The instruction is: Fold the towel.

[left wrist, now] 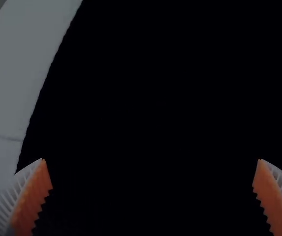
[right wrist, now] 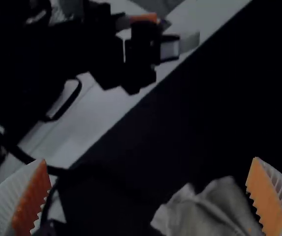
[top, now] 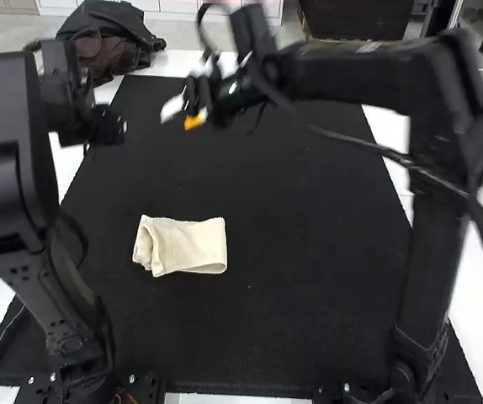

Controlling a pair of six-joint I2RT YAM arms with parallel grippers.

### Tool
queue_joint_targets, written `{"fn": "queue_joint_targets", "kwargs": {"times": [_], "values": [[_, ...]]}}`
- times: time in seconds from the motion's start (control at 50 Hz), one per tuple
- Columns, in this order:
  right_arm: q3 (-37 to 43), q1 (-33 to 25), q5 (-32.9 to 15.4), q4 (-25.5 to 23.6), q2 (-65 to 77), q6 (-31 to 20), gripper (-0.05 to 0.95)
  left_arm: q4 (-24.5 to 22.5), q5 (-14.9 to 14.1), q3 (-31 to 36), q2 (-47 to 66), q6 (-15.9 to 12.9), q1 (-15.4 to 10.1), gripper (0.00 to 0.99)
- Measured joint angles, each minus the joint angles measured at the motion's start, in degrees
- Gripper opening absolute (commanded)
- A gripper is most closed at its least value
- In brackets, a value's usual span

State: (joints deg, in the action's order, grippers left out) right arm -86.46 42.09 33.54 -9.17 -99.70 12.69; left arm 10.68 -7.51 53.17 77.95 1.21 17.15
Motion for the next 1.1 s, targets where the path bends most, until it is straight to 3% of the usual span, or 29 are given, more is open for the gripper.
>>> {"fn": "queue_joint_targets", "kwargs": {"times": [0.4,0.58,0.86,1.1], "values": [[4.66,-20.26,-8.63,0.00,31.78,-0.90,0.92,9.29,0.02,10.27,-12.70,4.66,-12.22,0.961],[13.27,-28.28,-11.21,3.41,48.85,-0.98,0.92,10.47,0.31,10.45,-21.16,6.27,-13.05,0.961],[27.61,-37.27,-16.31,11.28,76.13,-1.33,0.92,2.34,6.84,7.80,-38.93,6.84,-15.08,0.962],[33.20,-39.74,-25.18,5.01,92.04,-4.50,0.92,-7.98,12.68,-4.57,-60.85,5.25,-15.17,0.962]]}}
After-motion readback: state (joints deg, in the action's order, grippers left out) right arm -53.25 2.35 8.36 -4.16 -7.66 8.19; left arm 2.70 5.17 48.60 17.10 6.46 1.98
